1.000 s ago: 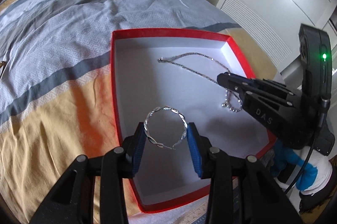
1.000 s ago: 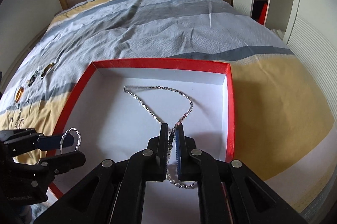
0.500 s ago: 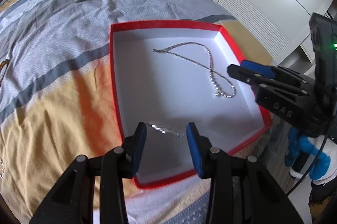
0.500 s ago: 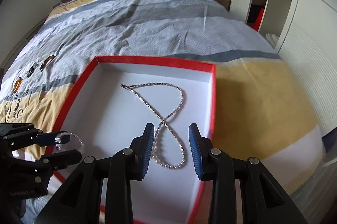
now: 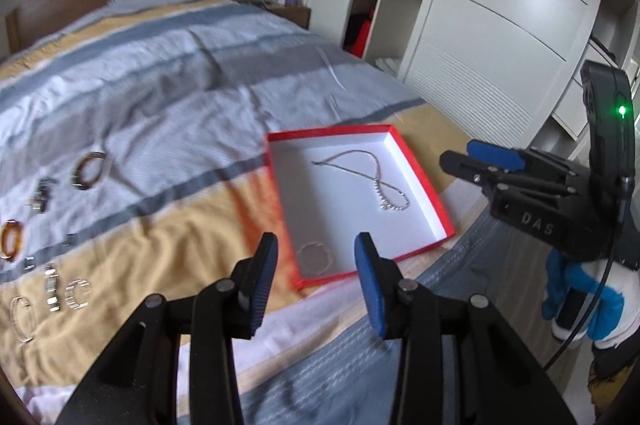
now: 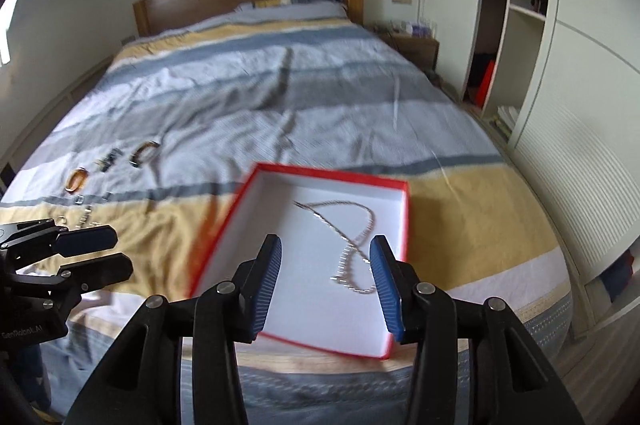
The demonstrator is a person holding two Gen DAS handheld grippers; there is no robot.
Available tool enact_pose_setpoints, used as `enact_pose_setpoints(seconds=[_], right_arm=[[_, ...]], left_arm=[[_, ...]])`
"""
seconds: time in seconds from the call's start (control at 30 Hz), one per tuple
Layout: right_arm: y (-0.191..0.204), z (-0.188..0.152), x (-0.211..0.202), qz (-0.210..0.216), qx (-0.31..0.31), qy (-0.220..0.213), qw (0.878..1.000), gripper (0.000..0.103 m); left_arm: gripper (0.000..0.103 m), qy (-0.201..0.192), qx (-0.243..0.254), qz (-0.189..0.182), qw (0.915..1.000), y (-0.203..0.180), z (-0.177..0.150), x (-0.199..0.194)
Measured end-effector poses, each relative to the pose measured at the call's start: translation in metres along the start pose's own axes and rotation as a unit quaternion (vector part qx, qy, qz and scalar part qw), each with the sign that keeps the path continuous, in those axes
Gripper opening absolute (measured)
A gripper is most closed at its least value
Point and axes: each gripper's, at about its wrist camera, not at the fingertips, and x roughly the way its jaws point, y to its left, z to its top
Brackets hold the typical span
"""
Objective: Organize jewelry
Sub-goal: 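Move both open tools back over the remaining jewelry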
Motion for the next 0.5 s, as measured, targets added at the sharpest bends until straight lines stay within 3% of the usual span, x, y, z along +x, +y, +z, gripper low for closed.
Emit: enact_pose_setpoints(seconds=[0.27,0.5], right_arm=[[0.062,0.006,-0.060,0.024,-0.029,-0.044,0.998,0.050],[0.110,-0.002,-0.097,0.055,-0.042,-0.064,0.996,0.054]], left_arm=[[0.039,-0.038,-0.032,0.051,0.9975,0.050,-0.042,-0.090],[0.040,-0.064,-0.102,0.099,0.9878,0.101,-0.092,-0.156]])
